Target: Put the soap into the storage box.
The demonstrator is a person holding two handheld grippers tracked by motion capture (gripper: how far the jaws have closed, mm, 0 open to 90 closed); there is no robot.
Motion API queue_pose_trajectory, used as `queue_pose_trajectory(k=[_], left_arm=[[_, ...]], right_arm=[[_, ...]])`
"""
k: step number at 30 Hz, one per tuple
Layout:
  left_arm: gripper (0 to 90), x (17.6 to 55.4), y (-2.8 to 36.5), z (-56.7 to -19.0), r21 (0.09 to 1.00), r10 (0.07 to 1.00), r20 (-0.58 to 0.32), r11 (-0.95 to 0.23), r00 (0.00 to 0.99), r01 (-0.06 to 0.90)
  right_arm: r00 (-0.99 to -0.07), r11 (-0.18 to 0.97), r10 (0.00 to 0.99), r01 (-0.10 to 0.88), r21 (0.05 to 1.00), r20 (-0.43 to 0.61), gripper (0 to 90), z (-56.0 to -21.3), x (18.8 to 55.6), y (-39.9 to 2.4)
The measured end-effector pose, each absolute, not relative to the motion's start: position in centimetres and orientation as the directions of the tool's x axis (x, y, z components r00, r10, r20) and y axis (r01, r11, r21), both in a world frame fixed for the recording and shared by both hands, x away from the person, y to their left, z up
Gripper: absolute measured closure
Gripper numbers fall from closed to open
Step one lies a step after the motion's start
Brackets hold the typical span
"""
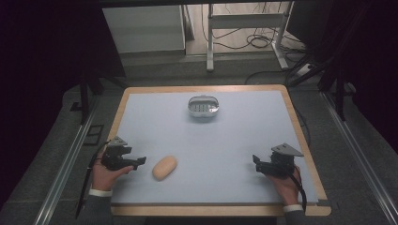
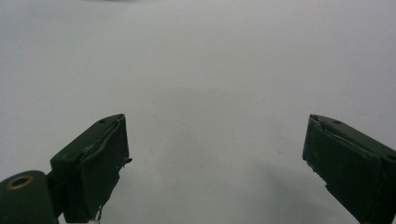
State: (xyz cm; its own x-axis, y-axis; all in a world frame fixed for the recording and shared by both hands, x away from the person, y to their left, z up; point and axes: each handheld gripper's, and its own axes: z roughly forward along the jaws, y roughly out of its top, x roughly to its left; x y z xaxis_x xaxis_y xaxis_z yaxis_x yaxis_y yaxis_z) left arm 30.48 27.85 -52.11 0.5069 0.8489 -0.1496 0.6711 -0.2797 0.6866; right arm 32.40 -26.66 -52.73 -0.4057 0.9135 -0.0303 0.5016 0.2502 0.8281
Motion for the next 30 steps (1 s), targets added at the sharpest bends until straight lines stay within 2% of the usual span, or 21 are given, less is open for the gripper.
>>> queue_pose_trajectory(k=[30], left_arm=[[17.4,30.47,27.15,-51.24,0.657,0.866,-0.118,-0.299,0.487,0.692]], right_arm=[[-0.398,0.226,0.917,0.485,0.845,-0.017,6.7,-52.72,32.13,-26.90]])
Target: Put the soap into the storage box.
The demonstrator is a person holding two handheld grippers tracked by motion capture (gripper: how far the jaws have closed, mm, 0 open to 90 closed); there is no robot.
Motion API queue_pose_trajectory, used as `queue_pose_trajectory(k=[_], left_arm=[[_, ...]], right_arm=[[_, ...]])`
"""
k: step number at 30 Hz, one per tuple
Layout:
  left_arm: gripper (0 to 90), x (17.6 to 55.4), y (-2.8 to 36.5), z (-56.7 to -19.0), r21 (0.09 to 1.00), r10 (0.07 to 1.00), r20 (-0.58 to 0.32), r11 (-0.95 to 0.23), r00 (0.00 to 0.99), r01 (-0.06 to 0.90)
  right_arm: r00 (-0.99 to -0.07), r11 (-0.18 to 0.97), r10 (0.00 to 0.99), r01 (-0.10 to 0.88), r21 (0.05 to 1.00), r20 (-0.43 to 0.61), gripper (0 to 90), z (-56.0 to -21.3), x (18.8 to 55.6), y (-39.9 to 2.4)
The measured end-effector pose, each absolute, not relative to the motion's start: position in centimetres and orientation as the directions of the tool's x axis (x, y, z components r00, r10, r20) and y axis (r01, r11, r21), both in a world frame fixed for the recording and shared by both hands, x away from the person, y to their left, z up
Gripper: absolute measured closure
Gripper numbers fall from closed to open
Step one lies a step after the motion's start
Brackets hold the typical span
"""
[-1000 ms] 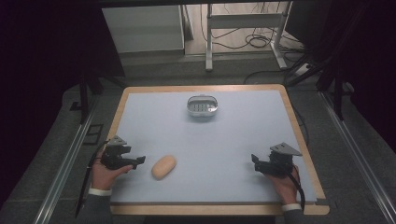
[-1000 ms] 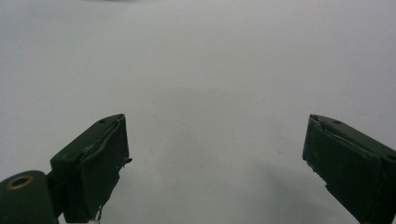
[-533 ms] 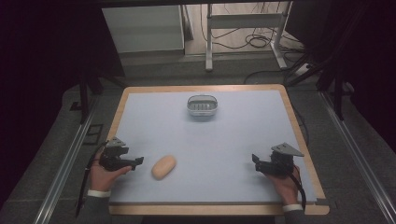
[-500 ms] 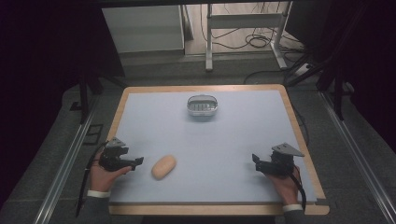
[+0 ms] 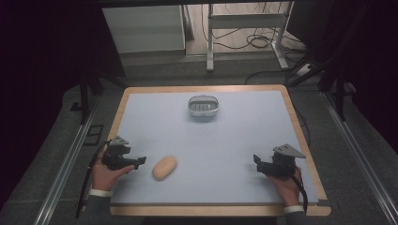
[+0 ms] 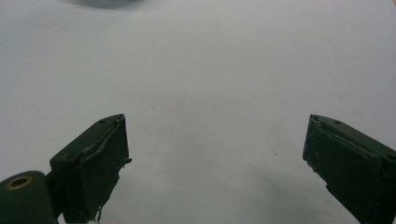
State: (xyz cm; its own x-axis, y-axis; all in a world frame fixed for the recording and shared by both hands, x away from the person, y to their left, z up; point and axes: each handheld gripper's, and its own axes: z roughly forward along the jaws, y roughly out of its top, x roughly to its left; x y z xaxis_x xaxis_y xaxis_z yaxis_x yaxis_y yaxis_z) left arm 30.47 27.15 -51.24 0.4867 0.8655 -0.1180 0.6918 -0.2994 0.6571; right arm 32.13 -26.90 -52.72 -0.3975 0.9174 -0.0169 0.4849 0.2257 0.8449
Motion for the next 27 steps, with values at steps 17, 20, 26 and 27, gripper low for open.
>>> queue_pose_trajectory(k=[17,20,26,27], left_arm=[[16.8,30.9,25.2,-48.4,0.617,0.830,-0.087,-0.389,0.551,0.684],[16.9,30.9,24.8,-48.2,0.611,0.821,-0.083,-0.406,0.565,0.680],[16.8,31.0,23.7,-47.8,0.596,0.805,-0.074,-0.438,0.589,0.673],[16.8,31.0,23.6,-47.8,0.594,0.802,-0.072,-0.443,0.593,0.671]], right_arm=[[-0.395,0.238,0.918,0.477,0.846,-0.036,6.7,-52.7,32.0,-26.8],[-0.395,0.239,0.918,0.477,0.846,-0.037,6.7,-52.8,32.1,-26.8],[-0.391,0.238,0.920,0.476,0.847,-0.038,6.7,-52.7,32.0,-26.7],[-0.391,0.237,0.920,0.476,0.847,-0.038,6.7,-52.7,32.0,-26.7]])
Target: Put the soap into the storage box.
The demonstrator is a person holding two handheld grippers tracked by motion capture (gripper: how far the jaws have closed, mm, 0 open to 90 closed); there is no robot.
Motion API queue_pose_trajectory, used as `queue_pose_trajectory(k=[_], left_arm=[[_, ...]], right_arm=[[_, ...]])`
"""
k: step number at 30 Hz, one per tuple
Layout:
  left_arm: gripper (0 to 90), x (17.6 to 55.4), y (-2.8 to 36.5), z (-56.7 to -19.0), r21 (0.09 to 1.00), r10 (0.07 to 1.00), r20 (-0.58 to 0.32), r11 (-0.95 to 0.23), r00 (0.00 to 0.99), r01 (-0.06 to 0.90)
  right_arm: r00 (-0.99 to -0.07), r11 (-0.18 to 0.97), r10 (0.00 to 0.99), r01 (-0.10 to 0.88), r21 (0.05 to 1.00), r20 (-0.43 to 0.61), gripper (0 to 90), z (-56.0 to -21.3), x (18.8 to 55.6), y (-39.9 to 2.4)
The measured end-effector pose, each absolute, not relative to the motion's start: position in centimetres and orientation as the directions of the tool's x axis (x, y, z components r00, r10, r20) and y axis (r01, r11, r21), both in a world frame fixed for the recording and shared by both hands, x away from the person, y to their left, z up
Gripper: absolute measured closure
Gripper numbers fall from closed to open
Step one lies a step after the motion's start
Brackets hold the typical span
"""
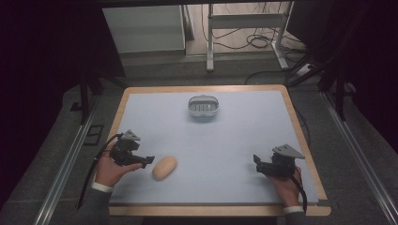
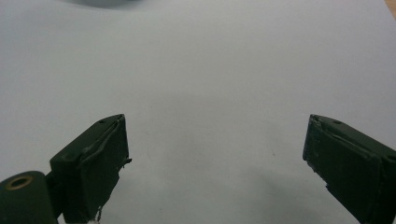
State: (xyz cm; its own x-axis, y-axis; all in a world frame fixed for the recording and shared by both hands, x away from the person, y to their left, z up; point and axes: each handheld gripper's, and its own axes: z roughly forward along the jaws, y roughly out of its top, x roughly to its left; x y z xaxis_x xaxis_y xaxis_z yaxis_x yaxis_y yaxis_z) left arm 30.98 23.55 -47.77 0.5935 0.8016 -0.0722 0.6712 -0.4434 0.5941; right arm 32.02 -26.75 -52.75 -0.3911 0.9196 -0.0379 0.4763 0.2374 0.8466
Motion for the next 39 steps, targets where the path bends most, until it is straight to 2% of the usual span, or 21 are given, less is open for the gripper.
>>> queue_pose_trajectory(k=[24,39], left_arm=[[16.5,30.8,19.0,-49.6,0.519,0.734,-0.089,-0.543,0.673,0.660],[17.3,31.1,17.4,-50.7,0.479,0.718,-0.103,-0.571,0.689,0.667]], right_arm=[[-0.385,0.246,0.922,0.484,0.840,-0.048,6.7,-52.8,32.1,-26.6],[-0.382,0.248,0.923,0.486,0.838,-0.052,6.7,-52.8,32.1,-26.6]])
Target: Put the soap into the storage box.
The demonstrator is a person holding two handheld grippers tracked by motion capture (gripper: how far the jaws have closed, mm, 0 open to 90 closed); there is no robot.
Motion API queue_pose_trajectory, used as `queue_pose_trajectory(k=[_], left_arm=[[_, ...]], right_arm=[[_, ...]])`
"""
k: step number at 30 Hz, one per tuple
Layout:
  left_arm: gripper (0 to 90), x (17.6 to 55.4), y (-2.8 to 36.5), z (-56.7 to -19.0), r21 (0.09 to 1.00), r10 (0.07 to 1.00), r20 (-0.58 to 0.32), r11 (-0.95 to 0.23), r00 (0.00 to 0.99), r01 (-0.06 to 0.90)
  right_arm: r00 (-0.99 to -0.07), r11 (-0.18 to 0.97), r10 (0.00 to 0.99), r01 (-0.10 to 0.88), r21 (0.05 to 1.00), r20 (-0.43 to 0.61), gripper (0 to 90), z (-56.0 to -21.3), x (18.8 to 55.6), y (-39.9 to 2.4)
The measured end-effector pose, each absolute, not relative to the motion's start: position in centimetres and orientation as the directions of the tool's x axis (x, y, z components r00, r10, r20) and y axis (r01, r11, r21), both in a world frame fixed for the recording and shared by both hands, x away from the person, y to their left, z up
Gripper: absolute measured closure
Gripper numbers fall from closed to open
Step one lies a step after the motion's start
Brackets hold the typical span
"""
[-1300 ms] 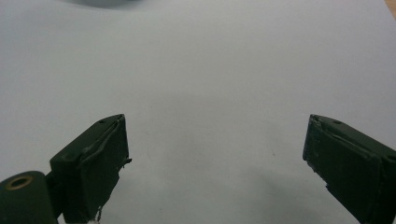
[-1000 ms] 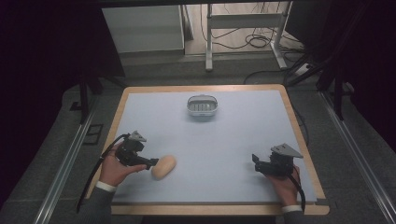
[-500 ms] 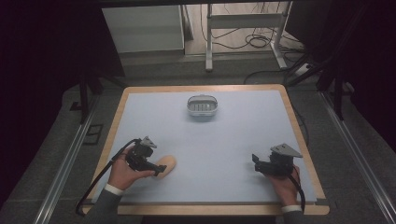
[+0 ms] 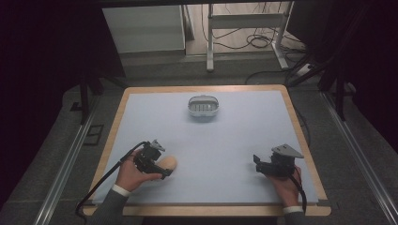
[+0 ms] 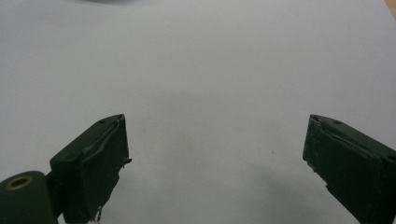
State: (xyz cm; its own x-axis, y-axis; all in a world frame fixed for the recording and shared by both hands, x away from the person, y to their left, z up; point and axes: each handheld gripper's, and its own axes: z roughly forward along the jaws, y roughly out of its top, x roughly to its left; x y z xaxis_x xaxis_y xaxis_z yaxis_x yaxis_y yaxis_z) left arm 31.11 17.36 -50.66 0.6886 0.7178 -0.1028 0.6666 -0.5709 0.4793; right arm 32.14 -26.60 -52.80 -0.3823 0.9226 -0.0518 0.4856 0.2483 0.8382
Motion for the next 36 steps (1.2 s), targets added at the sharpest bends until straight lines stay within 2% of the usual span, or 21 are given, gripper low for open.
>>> queue_pose_trajectory(k=[14,17,36], left_arm=[[26.9,31.4,16.5,-51.9,0.438,0.743,-0.087,-0.570,0.664,0.695],[31.7,31.4,16.6,-51.9,0.442,0.746,-0.080,-0.568,0.661,0.695],[32.8,31.8,17.7,-50.5,0.472,0.734,-0.100,-0.559,0.672,0.681]], right_arm=[[-0.382,0.252,0.923,0.488,0.836,-0.055,6.7,-52.8,32.1,-26.5],[-0.381,0.251,0.923,0.490,0.835,-0.053,6.7,-52.8,32.2,-26.6],[-0.375,0.247,0.926,0.493,0.834,-0.052,6.7,-52.8,32.2,-26.6]])
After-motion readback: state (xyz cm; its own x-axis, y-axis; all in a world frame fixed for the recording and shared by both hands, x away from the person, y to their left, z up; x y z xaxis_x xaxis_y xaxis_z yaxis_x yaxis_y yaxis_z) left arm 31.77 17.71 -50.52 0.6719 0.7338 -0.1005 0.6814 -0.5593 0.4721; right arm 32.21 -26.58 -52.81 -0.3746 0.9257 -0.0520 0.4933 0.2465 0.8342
